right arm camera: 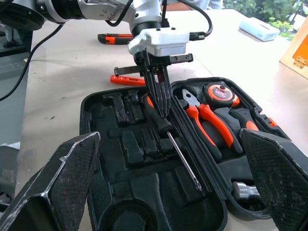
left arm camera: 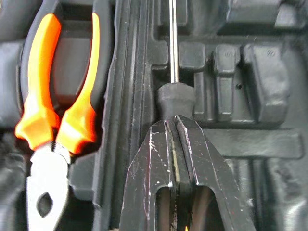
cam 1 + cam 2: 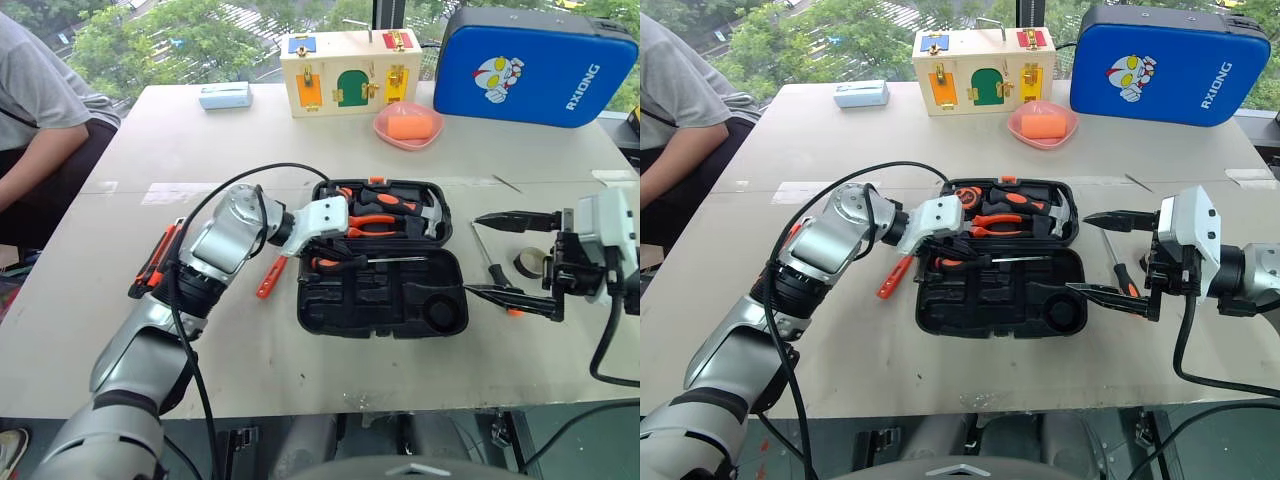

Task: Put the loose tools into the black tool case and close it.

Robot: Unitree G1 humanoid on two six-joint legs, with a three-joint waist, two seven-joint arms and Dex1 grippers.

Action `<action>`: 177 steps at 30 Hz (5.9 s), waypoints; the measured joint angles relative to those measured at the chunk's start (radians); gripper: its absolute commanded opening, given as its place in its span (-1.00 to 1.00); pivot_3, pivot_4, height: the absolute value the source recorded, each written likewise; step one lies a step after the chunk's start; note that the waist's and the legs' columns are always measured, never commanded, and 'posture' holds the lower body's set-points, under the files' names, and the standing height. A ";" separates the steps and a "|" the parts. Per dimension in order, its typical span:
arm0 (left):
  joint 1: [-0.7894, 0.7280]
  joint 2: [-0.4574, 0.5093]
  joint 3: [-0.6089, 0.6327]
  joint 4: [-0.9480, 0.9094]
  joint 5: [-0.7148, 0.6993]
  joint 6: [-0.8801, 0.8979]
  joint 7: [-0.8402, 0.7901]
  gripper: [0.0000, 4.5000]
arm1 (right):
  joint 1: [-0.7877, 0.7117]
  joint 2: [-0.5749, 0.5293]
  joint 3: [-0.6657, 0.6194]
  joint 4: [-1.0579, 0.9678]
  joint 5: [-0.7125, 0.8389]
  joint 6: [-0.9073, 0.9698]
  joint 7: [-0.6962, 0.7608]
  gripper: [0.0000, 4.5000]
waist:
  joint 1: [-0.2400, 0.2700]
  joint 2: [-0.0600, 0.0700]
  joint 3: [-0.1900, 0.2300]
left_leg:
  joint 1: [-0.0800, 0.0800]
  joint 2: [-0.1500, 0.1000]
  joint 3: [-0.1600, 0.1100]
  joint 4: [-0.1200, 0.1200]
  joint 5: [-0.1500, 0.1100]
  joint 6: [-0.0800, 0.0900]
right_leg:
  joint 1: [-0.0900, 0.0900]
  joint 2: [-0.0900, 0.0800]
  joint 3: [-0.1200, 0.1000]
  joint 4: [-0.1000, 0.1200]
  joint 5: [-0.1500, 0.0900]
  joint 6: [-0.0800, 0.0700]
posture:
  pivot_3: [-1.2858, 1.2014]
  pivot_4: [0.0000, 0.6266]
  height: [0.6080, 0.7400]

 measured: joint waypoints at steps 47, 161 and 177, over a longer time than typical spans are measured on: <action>-0.012 -0.026 0.013 0.039 -0.043 0.014 0.003 -0.99 | 0.126 0.026 -0.072 -0.079 0.017 0.045 -0.087 1.00 | 0.006 -0.001 -0.001 | 0.000 -0.003 -0.004 0.002 0.000 0.000 | 0.005 -0.005 -0.005 -0.004 -0.001 0.001 | 0.03 -0.52 0.93; 0.497 0.411 0.561 -0.638 -0.738 0.343 0.045 1.00 | -0.409 0.332 0.620 0.499 -0.554 -0.175 0.105 -0.97 | -0.005 -0.002 -0.003 | 0.012 -0.002 0.003 -0.016 0.000 -0.001 | 0.004 -0.005 0.009 -0.009 -0.003 0.001 | 0.03 -0.52 0.93; 0.744 0.394 0.724 -0.665 -0.733 0.399 0.173 1.00 | -0.367 0.404 0.565 0.535 -0.489 -0.335 0.103 -0.97 | -0.017 -0.003 -0.004 | 0.014 -0.001 0.004 -0.017 0.000 -0.001 | 0.003 -0.004 0.012 -0.004 -0.002 0.000 | 0.03 -0.52 0.93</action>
